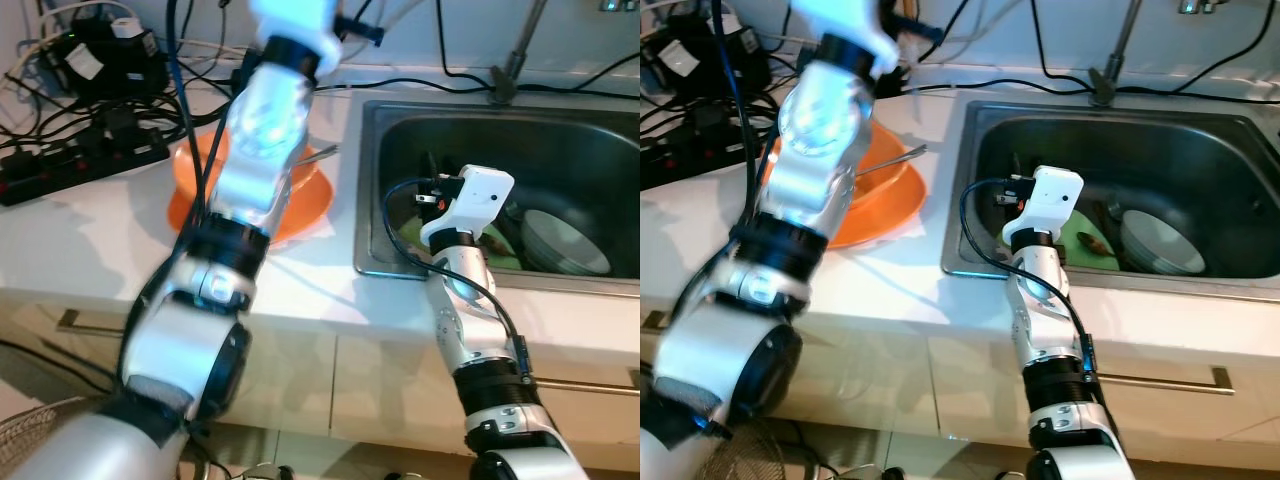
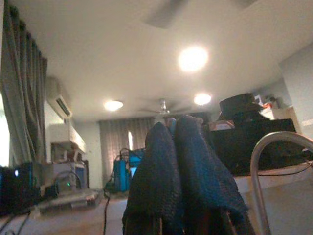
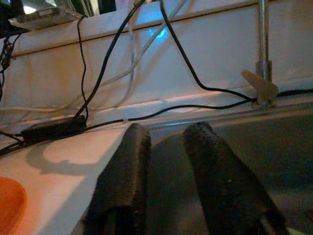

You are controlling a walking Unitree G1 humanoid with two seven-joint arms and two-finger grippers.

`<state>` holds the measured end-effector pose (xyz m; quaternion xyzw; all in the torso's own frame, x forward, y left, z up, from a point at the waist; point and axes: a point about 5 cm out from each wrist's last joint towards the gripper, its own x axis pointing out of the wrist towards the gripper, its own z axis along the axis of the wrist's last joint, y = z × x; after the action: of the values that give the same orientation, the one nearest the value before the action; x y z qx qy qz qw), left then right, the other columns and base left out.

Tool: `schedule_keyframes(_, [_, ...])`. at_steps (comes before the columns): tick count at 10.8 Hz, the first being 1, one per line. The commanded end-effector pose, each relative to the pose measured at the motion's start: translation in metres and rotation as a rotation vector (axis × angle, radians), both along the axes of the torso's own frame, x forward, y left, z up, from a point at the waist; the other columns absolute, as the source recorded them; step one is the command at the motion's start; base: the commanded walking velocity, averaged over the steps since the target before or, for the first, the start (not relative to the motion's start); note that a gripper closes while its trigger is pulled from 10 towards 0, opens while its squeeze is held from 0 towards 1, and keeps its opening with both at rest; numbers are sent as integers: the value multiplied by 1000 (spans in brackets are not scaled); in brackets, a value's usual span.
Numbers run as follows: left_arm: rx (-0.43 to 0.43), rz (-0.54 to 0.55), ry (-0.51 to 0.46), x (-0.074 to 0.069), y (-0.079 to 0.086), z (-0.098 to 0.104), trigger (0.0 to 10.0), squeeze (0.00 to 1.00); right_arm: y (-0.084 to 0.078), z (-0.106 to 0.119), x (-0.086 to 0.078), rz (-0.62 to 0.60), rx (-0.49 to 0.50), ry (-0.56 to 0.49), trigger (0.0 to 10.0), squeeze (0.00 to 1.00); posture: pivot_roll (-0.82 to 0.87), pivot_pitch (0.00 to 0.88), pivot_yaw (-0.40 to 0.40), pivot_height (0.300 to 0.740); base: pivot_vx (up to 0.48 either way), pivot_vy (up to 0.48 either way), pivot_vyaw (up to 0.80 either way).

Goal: Kitchen organization

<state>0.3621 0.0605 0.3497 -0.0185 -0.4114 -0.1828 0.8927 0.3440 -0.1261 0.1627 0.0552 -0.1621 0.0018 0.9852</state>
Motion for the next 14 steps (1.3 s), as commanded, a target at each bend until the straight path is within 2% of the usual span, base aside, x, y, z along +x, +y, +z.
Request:
schedule_keyframes(1, [-46,-38,10,-2,5,2,10000,0,-3,-5,1,-11,-51,19,10000,1000,-3,0,54,740,0,0,0])
schedule_keyframes(2, [-107,-117,95,-1,12,-17,10000,0,-5,-7,1,-28,-166,21,10000,1000,-7,0,54,740,0,0,0])
schedule_keyframes(4, [-155,-187,165,-3,12,-34,10000,0,-16,-1,2,-66,-224,5,10000,1000,-10,0,50,740,0,0,0])
schedule_keyframes(5, [-168,-216,182,-4,12,-37,10000,0,-23,9,4,-89,-245,-24,10000,1000,-20,0,50,740,0,0,0])
schedule_keyframes(7, [-183,-270,158,-11,10,-30,10000,0,-33,29,5,-125,-258,-91,10000,1000,-21,0,47,740,0,0,0])
schedule_keyframes(8, [-185,-280,131,-13,12,-20,10000,0,-33,36,4,-130,-263,-119,10000,0,-19,0,45,740,0,0,0])
schedule_keyframes(9, [-196,-294,102,-15,13,-10,10000,0,-32,41,4,-130,-269,-132,10000,0,-15,0,44,740,0,0,0])
schedule_keyframes(10, [-199,-295,111,-13,13,-10,10000,0,-30,42,5,-121,-330,-141,10000,0,-16,0,42,740,0,0,0])
schedule_keyframes(12, [-201,-317,166,-10,2,-24,10000,0,-29,40,5,-100,-474,-139,10000,0,-16,0,39,740,0,0,0])
schedule_keyframes(14, [-191,-339,257,-5,-9,-48,10000,0,-26,37,5,-52,-619,-140,10000,0,-23,0,39,740,0,0,0])
